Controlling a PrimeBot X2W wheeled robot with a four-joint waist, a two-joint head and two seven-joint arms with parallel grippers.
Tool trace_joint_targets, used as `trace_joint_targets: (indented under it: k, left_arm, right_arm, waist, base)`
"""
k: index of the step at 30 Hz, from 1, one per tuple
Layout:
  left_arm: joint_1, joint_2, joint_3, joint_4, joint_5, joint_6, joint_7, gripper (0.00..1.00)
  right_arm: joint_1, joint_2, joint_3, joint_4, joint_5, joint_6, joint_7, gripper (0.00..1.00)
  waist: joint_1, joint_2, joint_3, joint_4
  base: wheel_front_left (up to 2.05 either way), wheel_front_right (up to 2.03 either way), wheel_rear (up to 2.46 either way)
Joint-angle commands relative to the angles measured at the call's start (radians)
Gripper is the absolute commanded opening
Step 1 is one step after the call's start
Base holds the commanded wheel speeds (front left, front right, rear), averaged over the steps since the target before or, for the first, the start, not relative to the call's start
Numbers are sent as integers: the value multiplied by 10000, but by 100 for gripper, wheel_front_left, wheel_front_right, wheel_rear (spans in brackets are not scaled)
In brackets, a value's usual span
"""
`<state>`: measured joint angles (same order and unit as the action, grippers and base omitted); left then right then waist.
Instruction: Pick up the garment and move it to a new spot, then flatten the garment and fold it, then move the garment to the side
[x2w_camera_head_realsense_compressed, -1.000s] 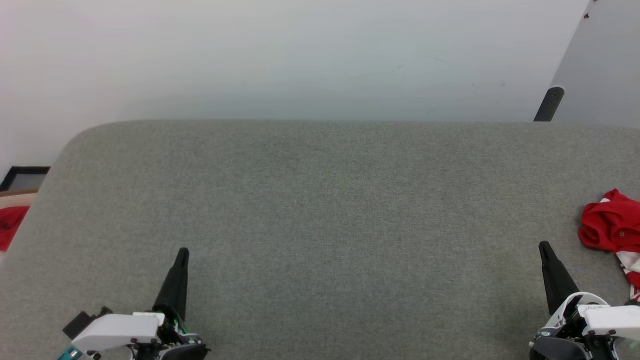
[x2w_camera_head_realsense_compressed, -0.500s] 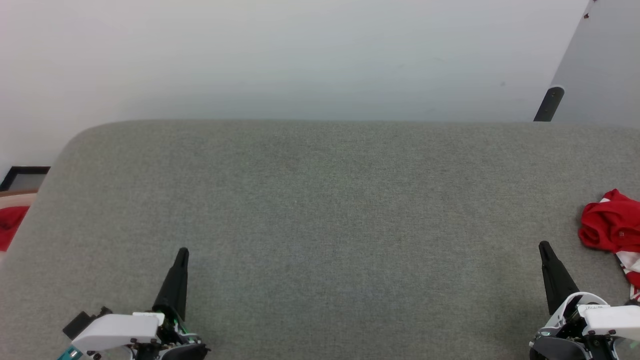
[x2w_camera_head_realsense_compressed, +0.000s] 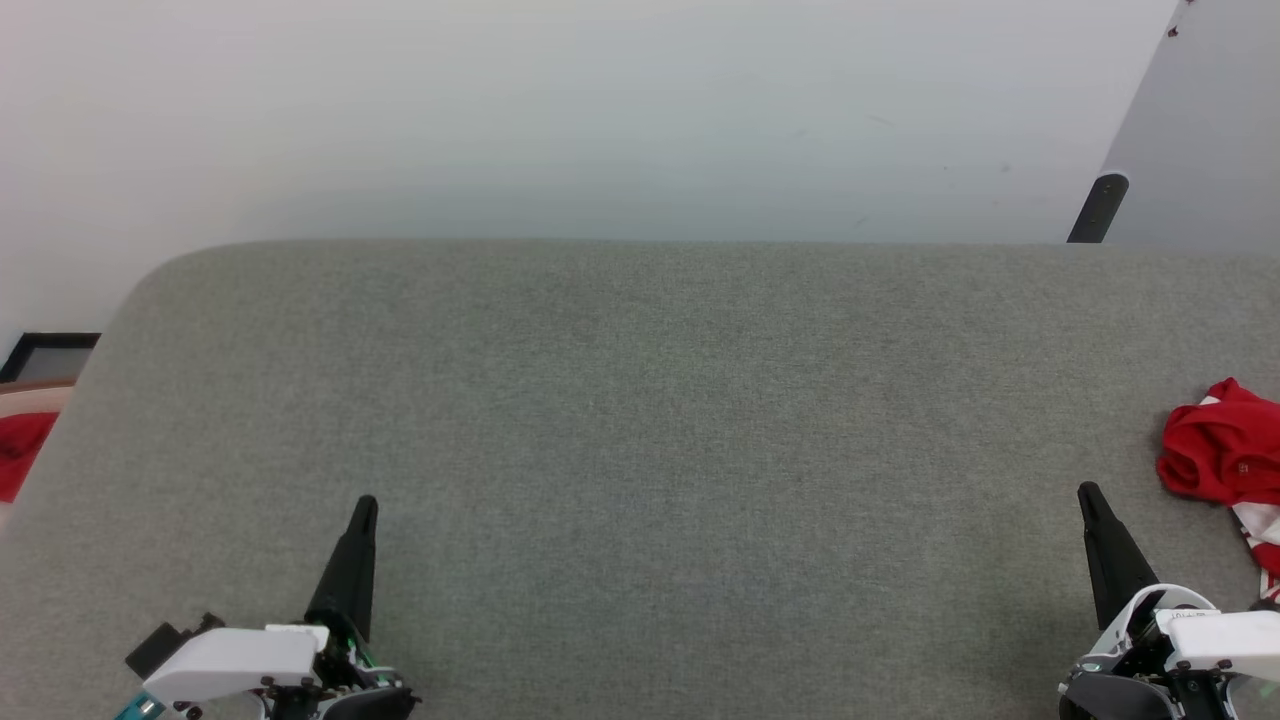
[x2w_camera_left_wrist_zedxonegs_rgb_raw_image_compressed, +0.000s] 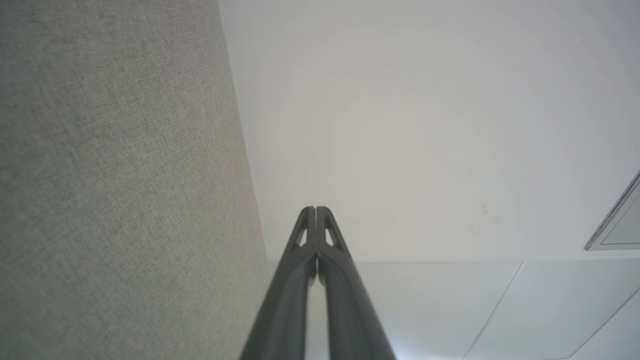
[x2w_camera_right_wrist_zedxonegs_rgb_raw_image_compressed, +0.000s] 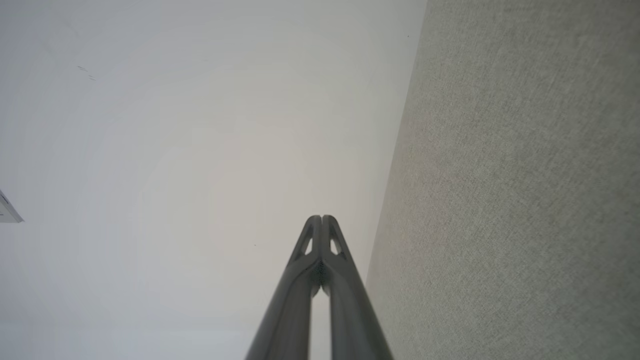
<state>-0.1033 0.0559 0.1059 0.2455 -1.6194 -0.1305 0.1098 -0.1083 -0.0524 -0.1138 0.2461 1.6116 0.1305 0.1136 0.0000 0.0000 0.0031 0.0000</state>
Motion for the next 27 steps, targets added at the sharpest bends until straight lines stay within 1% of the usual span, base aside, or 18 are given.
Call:
trace_joint_targets:
  k: [1, 27]
  left_arm:
    - [-112, -17, 25, 13, 19, -3, 11, 0]
    - [-116, -33, 52, 14, 44, -3, 35, 0]
  right_arm:
    - [-22, 39, -10, 5, 24, 4, 15, 0]
    - [-23, 41, -13, 5, 20, 5, 18, 0]
  waist:
    - [0, 0, 0, 0]
    - [0, 0, 0, 0]
  base:
    - [0, 0, 0]
    - [0, 0, 0]
